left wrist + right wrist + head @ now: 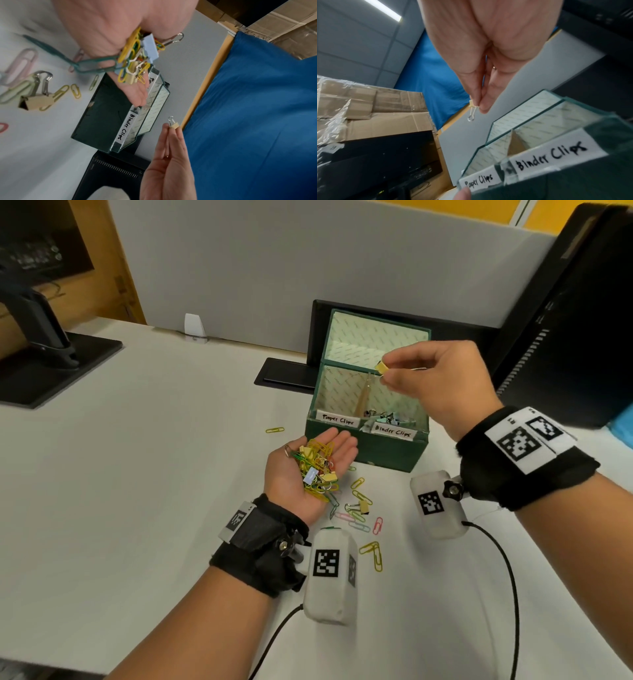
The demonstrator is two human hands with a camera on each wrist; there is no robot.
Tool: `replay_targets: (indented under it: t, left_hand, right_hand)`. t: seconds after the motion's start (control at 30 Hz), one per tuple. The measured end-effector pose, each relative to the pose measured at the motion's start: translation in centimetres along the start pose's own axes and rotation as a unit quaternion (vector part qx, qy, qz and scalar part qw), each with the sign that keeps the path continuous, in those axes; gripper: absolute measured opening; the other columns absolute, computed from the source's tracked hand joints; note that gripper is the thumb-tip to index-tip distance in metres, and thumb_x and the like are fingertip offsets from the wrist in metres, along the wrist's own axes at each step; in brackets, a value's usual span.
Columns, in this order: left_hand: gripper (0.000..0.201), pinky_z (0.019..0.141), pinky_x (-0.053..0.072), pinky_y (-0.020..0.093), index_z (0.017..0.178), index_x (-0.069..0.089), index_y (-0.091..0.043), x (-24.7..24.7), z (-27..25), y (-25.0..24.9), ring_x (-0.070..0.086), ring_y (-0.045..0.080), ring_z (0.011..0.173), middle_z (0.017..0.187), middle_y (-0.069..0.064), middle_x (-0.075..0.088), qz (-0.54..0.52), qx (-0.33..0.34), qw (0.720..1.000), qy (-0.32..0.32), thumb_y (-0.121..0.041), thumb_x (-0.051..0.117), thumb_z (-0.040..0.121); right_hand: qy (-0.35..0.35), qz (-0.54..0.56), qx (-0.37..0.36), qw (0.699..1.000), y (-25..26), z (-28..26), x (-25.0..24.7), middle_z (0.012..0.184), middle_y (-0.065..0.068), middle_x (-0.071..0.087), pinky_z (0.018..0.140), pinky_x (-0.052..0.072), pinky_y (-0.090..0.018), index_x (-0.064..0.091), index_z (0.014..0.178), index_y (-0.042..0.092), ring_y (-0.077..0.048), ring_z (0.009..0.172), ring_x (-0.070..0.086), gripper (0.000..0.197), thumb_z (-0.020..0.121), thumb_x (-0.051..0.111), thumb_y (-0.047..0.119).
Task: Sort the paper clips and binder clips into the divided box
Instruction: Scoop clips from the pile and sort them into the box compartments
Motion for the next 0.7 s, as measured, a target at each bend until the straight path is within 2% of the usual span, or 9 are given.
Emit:
replay_targets:
  t: [0.1, 0.3, 0.4, 0.47, 0.53, 0.6, 0.7]
  left_hand:
    - [0.041, 0.084, 0.044, 0.052, 0.105, 0.058, 0.012, 0.0, 0.0, 0.1, 0.060, 0.041, 0.096, 0.096, 0.030, 0.067, 0.001, -0.003, 1.000, 0.001, -0.020, 0.033, 0.099]
    - [0.041, 0.084, 0.043, 0.052, 0.106, 0.058, 0.011, -0.1, -0.1, 0.1, 0.060, 0.041, 0.096, 0.095, 0.029, 0.068, -0.001, -0.002, 1.000, -0.005, -0.020, 0.033, 0.099]
    - [0.041, 0.086, 0.043, 0.052, 0.105, 0.059, 0.011, 0.0, -0.2, 0.0, 0.060, 0.040, 0.095, 0.093, 0.029, 0.069, -0.001, 0.001, 1.000, -0.006, -0.020, 0.033, 0.099]
    - [0.041, 0.086, 0.043, 0.051, 0.105, 0.059, 0.011, -0.1, -0.1, 0.0, 0.061, 0.040, 0.095, 0.093, 0.029, 0.069, -0.002, 0.001, 1.000, -0.008, -0.020, 0.033, 0.099]
    - [0.041, 0.087, 0.043, 0.051, 0.105, 0.059, 0.011, -0.1, -0.1, 0.0, 0.061, 0.040, 0.095, 0.094, 0.029, 0.069, -0.002, 0.001, 1.000, -0.009, -0.020, 0.033, 0.099]
    - [0.041, 0.087, 0.044, 0.051, 0.106, 0.059, 0.011, -0.1, 0.0, 0.0, 0.061, 0.040, 0.096, 0.095, 0.029, 0.068, 0.000, 0.000, 1.000, -0.007, -0.019, 0.033, 0.099]
    - [0.041, 0.084, 0.044, 0.051, 0.106, 0.059, 0.011, 0.0, 0.1, 0.0, 0.061, 0.040, 0.096, 0.096, 0.029, 0.068, -0.004, 0.001, 1.000, -0.001, -0.020, 0.033, 0.099]
  right_hand:
    - [-0.002, 0.016, 0.018, 1.000, -1.2, -0.1, -0.5, 0.088, 0.000, 0.075, 0.081, 0.060, -0.036, 0.076, 0.088, 0.019, -0.016, 0.085, 0.073, 0.013, 0.081, 0.076, 0.009]
    - [-0.052, -0.034, 0.005, 0.998, -1.3, -0.1, -1.0, 0.086, 0.010, 0.072, 0.079, 0.060, -0.030, 0.074, 0.085, 0.024, -0.006, 0.081, 0.070, 0.009, 0.083, 0.075, 0.016]
    - [-0.082, -0.094, -0.028, 0.992, -1.0, 0.2, -1.6, 0.085, 0.014, 0.070, 0.085, 0.057, -0.031, 0.073, 0.087, 0.026, -0.002, 0.082, 0.067, 0.008, 0.085, 0.073, 0.018]
    - [-0.053, -0.177, -0.033, 0.982, -1.6, 0.7, -1.4, 0.092, 0.010, 0.072, 0.095, 0.053, -0.038, 0.075, 0.092, 0.025, -0.007, 0.091, 0.066, 0.008, 0.087, 0.071, 0.022]
    - [0.016, -0.283, -0.003, 0.959, -3.0, 0.8, -0.6, 0.107, 0.001, 0.071, 0.098, 0.049, -0.040, 0.075, 0.099, 0.024, -0.018, 0.106, 0.061, 0.013, 0.090, 0.067, 0.026]
    - [0.028, -0.306, -0.002, 0.952, -3.6, 0.5, -0.6, 0.109, 0.001, 0.070, 0.092, 0.051, -0.034, 0.075, 0.102, 0.023, -0.018, 0.107, 0.059, 0.017, 0.093, 0.062, 0.028]
    - [0.006, -0.254, -0.036, 0.966, -2.2, -0.7, -0.7, 0.092, 0.011, 0.068, 0.072, 0.042, -0.010, 0.074, 0.103, 0.022, 0.000, 0.082, 0.059, 0.018, 0.094, 0.060, 0.029]
Point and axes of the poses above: each hand's wrist, its own z-axis towards the middle knuckle, its own x-axis out of the palm, y = z × x, the point moved 7 cm from there along z, towards the middle knuckle
